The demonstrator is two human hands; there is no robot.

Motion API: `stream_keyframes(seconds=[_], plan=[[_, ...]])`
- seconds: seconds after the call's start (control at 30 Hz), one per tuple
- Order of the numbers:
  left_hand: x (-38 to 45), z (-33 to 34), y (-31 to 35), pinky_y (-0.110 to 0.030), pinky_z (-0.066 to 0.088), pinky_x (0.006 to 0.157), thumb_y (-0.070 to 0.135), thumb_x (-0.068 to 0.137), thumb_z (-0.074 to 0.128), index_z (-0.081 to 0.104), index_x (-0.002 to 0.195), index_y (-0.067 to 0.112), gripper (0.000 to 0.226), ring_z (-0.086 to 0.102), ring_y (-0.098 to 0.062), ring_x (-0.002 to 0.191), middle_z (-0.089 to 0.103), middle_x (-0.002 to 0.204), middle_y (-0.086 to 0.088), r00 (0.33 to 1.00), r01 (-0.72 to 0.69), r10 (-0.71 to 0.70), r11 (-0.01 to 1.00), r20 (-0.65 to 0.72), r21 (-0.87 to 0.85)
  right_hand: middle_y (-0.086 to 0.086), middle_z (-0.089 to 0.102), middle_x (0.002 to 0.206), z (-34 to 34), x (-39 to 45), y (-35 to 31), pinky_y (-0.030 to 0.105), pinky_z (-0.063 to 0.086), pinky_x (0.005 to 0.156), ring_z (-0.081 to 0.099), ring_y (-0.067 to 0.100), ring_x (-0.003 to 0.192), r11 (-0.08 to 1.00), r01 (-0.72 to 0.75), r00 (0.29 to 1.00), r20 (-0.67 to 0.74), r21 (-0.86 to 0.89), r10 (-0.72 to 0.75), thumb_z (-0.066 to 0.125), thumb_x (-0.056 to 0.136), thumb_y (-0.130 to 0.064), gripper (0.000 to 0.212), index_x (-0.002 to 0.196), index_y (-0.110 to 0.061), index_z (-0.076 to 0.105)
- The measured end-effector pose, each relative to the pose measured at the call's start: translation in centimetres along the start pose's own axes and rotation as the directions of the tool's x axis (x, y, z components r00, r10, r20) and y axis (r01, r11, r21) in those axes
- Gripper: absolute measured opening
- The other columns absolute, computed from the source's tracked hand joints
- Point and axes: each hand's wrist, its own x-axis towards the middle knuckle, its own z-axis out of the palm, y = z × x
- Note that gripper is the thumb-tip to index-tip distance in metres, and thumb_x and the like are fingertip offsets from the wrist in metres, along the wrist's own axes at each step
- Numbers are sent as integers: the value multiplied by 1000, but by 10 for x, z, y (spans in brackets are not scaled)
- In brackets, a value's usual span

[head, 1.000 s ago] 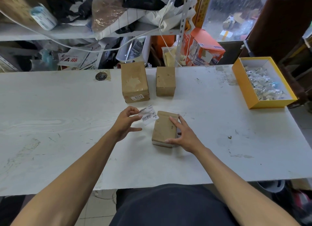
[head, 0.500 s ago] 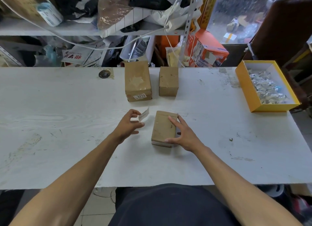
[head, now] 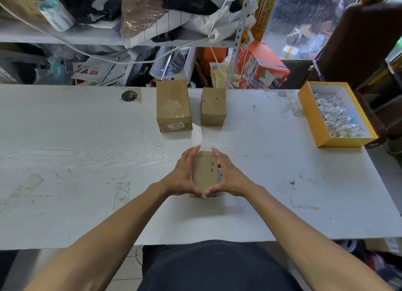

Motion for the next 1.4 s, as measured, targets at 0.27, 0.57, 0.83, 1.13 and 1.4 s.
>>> stream_keyframes(seconds=[0.27,0.57,0.83,1.13,1.4], plan=[[24,-18,19,-27,45,85,41,67,90,19,153,39,110,55,-23,107,52,116,-4,974,110,-138,981,-178,-157,-9,60,117,-4,23,-8,32,52,80,60,13,89,994,-90,945,-308,69,107,74,82,-44,43,118,-26,57],[6,-18,-2,-40,29,115,42,56,95,-9,155,42,143,28,-18,144,22,161,-2,993,88,-102,973,-57,-213,-5,25,154,-8,6,-3,31,33,107,31,14,134,997,38,999,-2,-68,-38,87,60,-53,122,152,-25,11],[10,-18,7,-37,45,102,37,70,89,9,153,40,116,51,-22,124,54,131,-2,983,131,-155,969,-99,-211,-9,52,117,-12,29,-6,31,50,79,55,12,92,997,-43,978,-209,-64,29,83,69,-47,66,120,-22,50],[0,-13,-1,-40,40,112,52,47,96,0,154,41,144,33,-17,138,27,151,4,994,98,-88,982,69,-164,-12,2,162,-1,9,-3,34,22,115,14,14,144,986,31,999,37,-163,-25,78,63,-66,124,156,-26,7],[0,-15,5,-33,52,94,37,65,92,24,143,42,103,55,-24,116,53,124,-5,988,149,-156,966,-15,-211,-8,52,125,-3,19,-7,34,49,89,56,16,109,999,1,981,-192,-51,-11,80,73,-46,65,127,-24,51]])
